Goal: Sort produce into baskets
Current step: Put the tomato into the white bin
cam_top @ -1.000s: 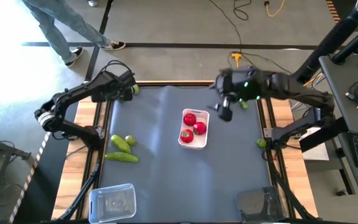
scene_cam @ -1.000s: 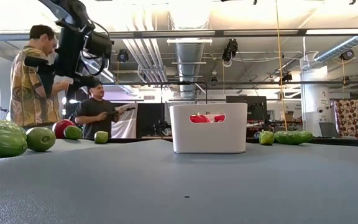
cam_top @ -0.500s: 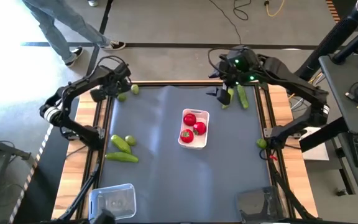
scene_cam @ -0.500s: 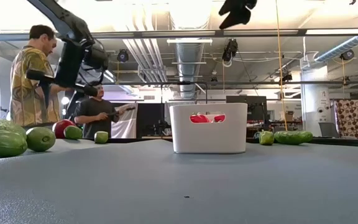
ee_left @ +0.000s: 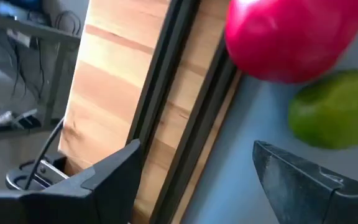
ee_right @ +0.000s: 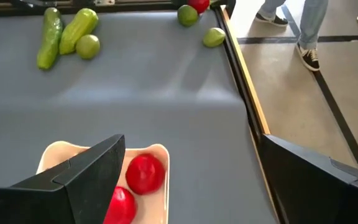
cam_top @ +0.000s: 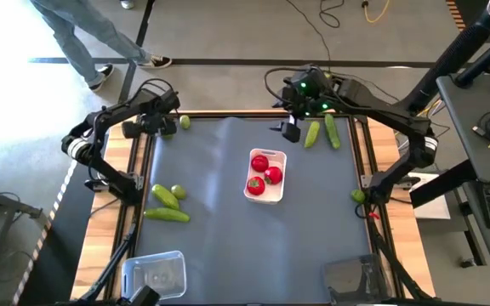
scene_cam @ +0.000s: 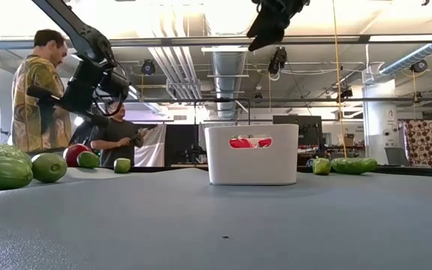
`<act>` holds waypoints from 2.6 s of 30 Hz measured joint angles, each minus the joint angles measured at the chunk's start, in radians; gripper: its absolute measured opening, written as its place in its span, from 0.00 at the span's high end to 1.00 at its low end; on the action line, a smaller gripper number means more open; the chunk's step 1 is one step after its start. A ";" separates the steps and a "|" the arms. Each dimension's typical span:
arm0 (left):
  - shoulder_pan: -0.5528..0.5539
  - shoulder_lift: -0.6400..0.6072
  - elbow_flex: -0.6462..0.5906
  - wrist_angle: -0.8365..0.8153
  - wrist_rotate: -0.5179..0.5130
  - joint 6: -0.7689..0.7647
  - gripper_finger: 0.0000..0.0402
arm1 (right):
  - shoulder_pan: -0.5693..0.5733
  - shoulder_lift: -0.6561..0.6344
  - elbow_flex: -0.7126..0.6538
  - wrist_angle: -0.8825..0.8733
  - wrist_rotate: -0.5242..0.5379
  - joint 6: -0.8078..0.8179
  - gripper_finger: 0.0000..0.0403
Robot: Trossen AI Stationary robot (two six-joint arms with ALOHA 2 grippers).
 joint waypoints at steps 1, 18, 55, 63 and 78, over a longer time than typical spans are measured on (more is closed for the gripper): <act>-0.007 -0.009 0.000 0.000 0.000 0.009 0.30 | -0.002 0.007 0.003 0.002 0.000 -0.001 0.10; -0.080 -0.194 -0.001 0.009 -0.160 0.088 0.42 | -0.018 0.139 0.174 -0.010 0.001 0.025 0.10; -0.059 0.037 -0.024 0.314 -0.183 -0.413 0.15 | -0.019 0.223 0.250 -0.189 0.000 -0.027 0.10; 0.003 0.103 -0.016 0.323 -0.099 -0.559 0.15 | -0.019 0.223 0.250 -0.200 -0.003 -0.056 0.10; 0.029 0.172 -0.022 0.364 -0.128 -0.713 0.15 | -0.035 0.223 0.250 -0.216 -0.003 -0.088 0.10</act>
